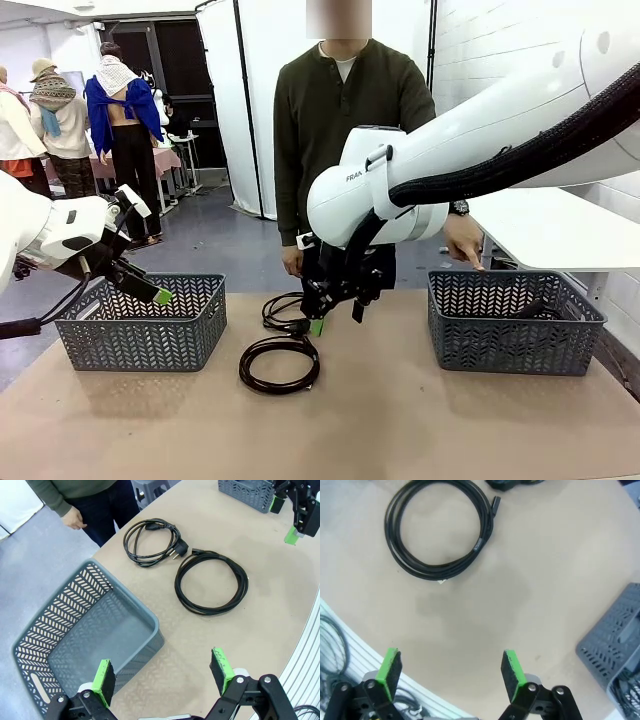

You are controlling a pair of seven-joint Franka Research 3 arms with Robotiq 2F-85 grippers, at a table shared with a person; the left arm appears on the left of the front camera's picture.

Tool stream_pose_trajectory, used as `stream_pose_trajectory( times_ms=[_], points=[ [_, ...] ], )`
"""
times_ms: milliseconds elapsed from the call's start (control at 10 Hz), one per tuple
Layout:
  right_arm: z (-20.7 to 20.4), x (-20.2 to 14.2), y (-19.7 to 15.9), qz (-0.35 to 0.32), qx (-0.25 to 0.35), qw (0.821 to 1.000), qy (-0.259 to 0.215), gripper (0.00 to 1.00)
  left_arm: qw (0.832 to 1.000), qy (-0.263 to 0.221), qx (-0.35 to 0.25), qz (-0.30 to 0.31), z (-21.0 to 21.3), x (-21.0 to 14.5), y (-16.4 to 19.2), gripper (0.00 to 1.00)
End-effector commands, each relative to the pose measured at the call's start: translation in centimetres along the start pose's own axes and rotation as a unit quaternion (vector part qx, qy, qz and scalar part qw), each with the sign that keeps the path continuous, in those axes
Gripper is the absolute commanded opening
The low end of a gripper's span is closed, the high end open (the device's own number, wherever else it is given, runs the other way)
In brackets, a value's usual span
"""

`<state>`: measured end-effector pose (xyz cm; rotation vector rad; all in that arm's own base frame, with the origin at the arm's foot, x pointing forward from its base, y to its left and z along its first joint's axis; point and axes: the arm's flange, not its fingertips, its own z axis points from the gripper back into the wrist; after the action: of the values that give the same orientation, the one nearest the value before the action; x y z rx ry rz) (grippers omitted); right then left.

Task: Organize the cables according to human instructions.
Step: Pick up a bundle of cables and place it in the basket indicated by the human.

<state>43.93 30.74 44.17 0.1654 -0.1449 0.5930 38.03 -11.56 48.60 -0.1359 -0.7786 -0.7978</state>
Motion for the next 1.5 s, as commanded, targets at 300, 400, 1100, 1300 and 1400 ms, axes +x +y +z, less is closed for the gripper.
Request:
stream_pose_trajectory(
  times_ms=[300,400,1100,1300,1400],
  points=[
    [0.4,-0.2,-0.1,-0.002,-0.001,1.000,0.000,1.00,1.000,-0.002,0.000,0.009,-0.1,0.0,0.1,1.00],
    [0.2,0.0,0.0,0.000,-0.001,1.000,-0.002,1.00,1.000,-0.002,0.000,0.009,-0.1,0.0,0.1,1.00],
    [-6.6,5.7,-0.5,-0.104,-0.075,0.992,-0.011,1.00,1.000,-0.002,0.000,0.009,-0.1,0.0,0.1,1.00],
    [-8.5,6.8,-0.5,-0.111,-0.070,0.991,0.001,1.00,1.000,-0.002,0.000,0.009,-0.1,0.0,0.1,1.00],
    [-9.3,7.1,-0.6,-0.115,-0.073,0.991,0.003,1.00,1.000,-0.002,0.000,0.009,-0.1,0.0,0.1,1.00]
  ],
)
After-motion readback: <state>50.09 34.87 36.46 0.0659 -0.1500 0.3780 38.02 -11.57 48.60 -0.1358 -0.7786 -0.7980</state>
